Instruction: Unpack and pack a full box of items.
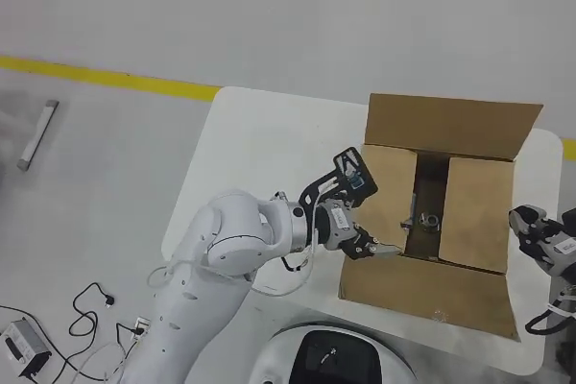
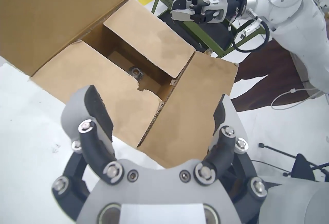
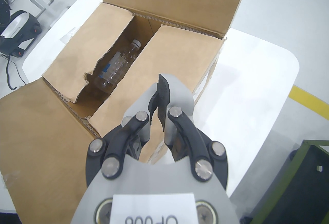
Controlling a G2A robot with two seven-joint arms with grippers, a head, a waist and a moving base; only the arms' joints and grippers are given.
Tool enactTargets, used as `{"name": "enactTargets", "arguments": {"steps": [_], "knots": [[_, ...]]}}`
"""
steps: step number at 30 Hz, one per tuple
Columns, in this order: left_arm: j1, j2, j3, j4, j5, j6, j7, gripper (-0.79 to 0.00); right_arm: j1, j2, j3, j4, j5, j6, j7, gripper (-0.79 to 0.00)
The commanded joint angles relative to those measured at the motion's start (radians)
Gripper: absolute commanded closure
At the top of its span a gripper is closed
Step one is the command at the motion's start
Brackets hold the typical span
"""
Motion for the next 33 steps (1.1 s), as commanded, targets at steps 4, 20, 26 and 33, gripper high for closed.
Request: {"name": "enactTargets", "arguments": {"steps": [4, 20, 26, 33], "knots": [[0.026, 0.028, -0.013, -0.043, 0.086, -0.161, -0.068, -0.785, 0.003, 0.002, -0.005, 0.008, -0.002, -0.005, -0.003, 0.0], [0.031, 0.081, 0.045, -0.07, 0.254, -0.24, 0.011, -0.785, 0.003, 0.006, -0.025, 0.005, -0.009, -0.004, -0.012, 0.0], [0.046, 0.083, 0.069, -0.084, 0.271, -0.248, 0.069, -0.785, -0.004, 0.006, -0.031, -0.008, -0.009, -0.003, -0.014, 0.0], [0.042, 0.108, 0.104, -0.111, 0.344, -0.326, 0.097, -0.785, -0.015, 0.006, -0.024, -0.002, 0.009, -0.009, -0.02, 0.0]]}}
